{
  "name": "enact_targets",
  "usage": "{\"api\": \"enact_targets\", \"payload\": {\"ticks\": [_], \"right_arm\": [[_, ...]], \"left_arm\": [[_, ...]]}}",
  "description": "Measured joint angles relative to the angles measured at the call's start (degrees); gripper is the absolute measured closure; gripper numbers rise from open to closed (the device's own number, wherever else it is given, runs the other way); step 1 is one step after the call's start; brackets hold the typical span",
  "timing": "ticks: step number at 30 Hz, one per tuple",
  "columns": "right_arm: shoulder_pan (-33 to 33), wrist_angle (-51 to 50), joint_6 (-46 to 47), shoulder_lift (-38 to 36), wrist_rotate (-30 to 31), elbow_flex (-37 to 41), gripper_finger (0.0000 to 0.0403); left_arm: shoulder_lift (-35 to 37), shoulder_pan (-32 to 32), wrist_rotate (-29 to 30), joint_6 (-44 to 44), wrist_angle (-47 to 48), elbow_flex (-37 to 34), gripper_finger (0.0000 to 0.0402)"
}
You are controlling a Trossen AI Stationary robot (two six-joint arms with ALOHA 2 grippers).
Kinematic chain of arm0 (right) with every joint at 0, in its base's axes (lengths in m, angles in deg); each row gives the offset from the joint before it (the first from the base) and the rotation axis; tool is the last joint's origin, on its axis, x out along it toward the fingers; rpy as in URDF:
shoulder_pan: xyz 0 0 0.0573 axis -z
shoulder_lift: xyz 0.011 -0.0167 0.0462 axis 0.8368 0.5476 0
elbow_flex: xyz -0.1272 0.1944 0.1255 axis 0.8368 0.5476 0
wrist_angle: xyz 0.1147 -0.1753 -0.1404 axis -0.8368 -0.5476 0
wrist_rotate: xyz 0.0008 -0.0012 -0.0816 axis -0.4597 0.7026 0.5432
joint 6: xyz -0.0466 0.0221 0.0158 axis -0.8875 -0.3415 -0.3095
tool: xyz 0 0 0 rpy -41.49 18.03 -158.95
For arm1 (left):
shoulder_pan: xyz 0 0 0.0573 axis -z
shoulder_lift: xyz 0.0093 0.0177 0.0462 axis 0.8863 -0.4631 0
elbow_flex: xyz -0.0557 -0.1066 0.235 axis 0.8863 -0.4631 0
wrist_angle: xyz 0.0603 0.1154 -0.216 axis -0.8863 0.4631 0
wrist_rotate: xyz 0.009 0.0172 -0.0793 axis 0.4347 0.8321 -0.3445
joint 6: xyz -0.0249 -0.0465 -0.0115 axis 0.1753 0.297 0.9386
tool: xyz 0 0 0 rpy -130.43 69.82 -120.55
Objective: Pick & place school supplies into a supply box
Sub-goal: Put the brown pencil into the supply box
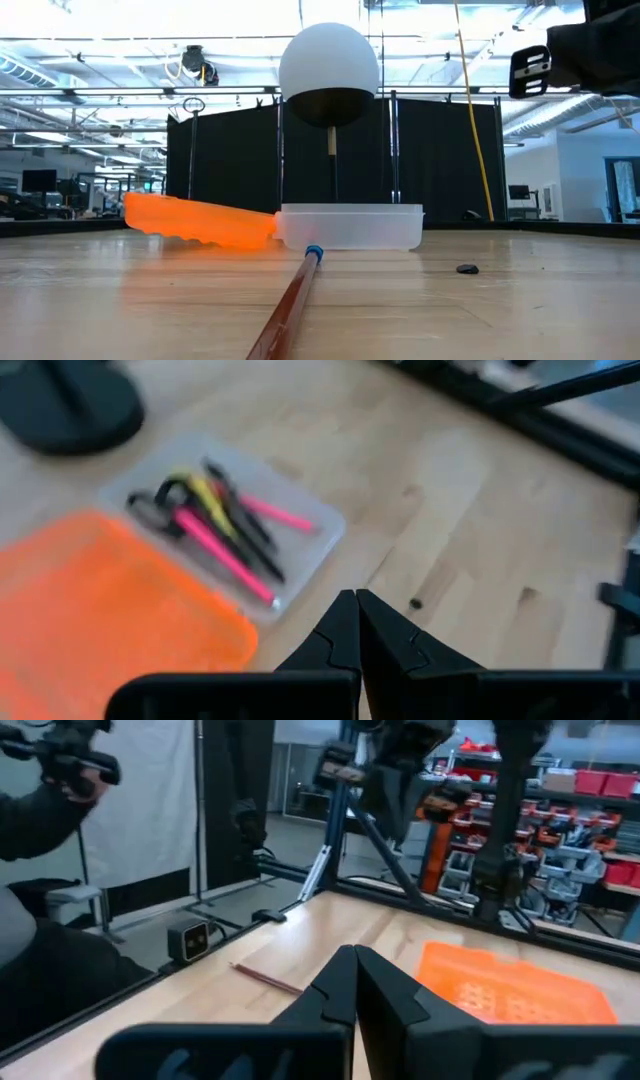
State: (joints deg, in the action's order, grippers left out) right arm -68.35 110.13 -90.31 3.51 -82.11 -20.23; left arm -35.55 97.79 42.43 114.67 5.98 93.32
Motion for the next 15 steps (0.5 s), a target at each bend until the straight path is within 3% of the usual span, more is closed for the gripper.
{"api": "enact_targets", "payload": {"ticks": [7,12,15], "right_arm": [[2.4,-2.0,-1.3,-1.5,-0.7,0.0,0.0403],[3.9,-3.9,-3.3,-1.5,-12.6,0.0,0.0403],[4.7,-3.4,-2.4,-1.6,-15.0,0.0,0.0403]], "left_arm": [[-14.8,-2.0,-9.3,17.8,16.7,18.7,0.04],[-26.2,-4.8,-19.2,26.3,22.1,26.6,0.04],[-31.2,-6.7,-24.2,29.0,22.4,29.0,0.0398]]}}
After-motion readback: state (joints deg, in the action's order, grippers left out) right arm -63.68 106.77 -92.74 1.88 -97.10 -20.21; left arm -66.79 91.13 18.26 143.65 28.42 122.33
